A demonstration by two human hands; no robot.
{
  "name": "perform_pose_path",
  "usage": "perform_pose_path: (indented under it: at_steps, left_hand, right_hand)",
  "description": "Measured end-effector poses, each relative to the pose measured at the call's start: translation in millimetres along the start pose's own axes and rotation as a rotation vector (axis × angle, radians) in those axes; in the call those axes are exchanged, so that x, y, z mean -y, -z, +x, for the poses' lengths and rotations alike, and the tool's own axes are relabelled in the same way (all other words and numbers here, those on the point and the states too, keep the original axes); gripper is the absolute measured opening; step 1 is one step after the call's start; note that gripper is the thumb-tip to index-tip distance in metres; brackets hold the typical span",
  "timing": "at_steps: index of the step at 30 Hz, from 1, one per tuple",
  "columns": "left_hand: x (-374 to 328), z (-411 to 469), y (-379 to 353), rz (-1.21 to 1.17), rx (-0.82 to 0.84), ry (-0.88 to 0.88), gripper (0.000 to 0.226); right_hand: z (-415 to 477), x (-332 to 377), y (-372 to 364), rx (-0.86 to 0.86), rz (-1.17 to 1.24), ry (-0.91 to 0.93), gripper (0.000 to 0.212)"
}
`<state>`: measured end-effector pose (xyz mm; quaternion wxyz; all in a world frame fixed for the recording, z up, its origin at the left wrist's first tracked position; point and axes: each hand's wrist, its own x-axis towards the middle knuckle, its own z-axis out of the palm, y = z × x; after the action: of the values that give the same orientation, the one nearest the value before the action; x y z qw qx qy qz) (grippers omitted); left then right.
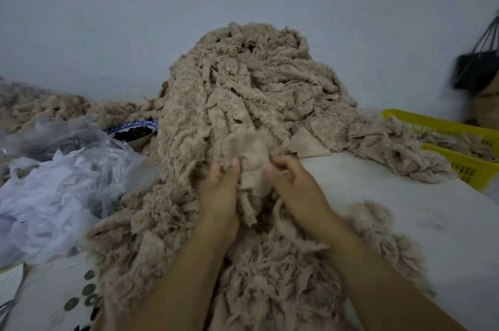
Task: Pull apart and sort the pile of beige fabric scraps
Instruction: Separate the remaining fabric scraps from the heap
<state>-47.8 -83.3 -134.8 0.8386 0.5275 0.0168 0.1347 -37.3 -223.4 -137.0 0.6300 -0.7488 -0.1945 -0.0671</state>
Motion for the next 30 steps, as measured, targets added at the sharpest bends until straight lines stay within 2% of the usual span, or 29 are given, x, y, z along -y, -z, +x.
perform_pose_path:
  at_steps: [2, 4, 6, 8, 10, 11, 13, 14, 15, 16, 17, 19, 21, 23, 25, 28, 30]
  left_hand:
    - [4, -6, -4, 0.110, 0.073, -0.024, 0.025]
    - [6, -9, -5, 0.208, 0.105, -0.050, 0.027]
    - [4, -11, -6, 0.275, 0.132, -0.092, 0.027]
    - [3, -13, -5, 0.382, 0.119, -0.156, 0.032]
    - [4, -13, -2, 0.402, 0.054, -0.205, 0.024]
    - [5, -11, 0, 0.382, 0.029, -0.211, 0.027]
    - [8, -6, 3, 0.340, -0.002, -0.230, 0.027]
    - [9, -5, 4, 0.347, -0.018, -0.242, 0.026]
    - [9, -5, 4, 0.371, -0.029, -0.252, 0.025]
    - [11, -4, 5, 0.402, -0.035, -0.259, 0.025]
    - [12, -4, 6, 0.437, -0.031, -0.268, 0.025]
    - [16, -6, 5, 0.515, -0.023, -0.278, 0.024]
    - [17, -6, 5, 0.594, -0.043, -0.291, 0.023]
    - [17, -6, 5, 0.688, -0.080, -0.300, 0.022]
    - [17, -3, 6, 0.770, -0.137, -0.314, 0.017]
    - [17, 4, 5, 0.876, -0.162, -0.264, 0.046]
    - [14, 10, 2, 1.042, -0.122, -0.183, 0.060]
  right_hand:
    - [0, -10, -7, 0.116, 0.006, -0.078, 0.027]
    - [2, -11, -8, 0.110, 0.020, -0.095, 0.037]
    - [3, -14, -4, 0.100, -0.016, -0.103, 0.029]
    - [2, -17, -1, 0.140, -0.052, -0.133, 0.013]
    - [5, -16, 4, 0.123, 0.009, -0.132, 0.016]
    - [7, -11, 8, 0.041, 0.143, -0.134, 0.021]
    - [14, -6, 25, -0.185, 0.675, -0.128, 0.019]
    - [17, -4, 34, -0.287, 0.906, -0.110, 0.029]
    - [18, -6, 39, -0.345, 1.011, -0.129, 0.048]
    - [17, -10, 38, -0.352, 0.966, -0.180, 0.057]
    - [16, -15, 33, -0.336, 0.824, -0.245, 0.055]
    - [13, -27, 19, -0.295, 0.431, -0.315, 0.033]
    - [13, -32, 8, -0.239, 0.119, -0.301, 0.023]
    - [11, -36, 2, -0.132, -0.101, -0.265, 0.023]
    - [9, -39, 1, -0.067, -0.215, -0.266, 0.029]
    - [8, -39, 0, -0.035, -0.262, -0.265, 0.036]
    - [8, -37, 0, -0.027, -0.263, -0.263, 0.036]
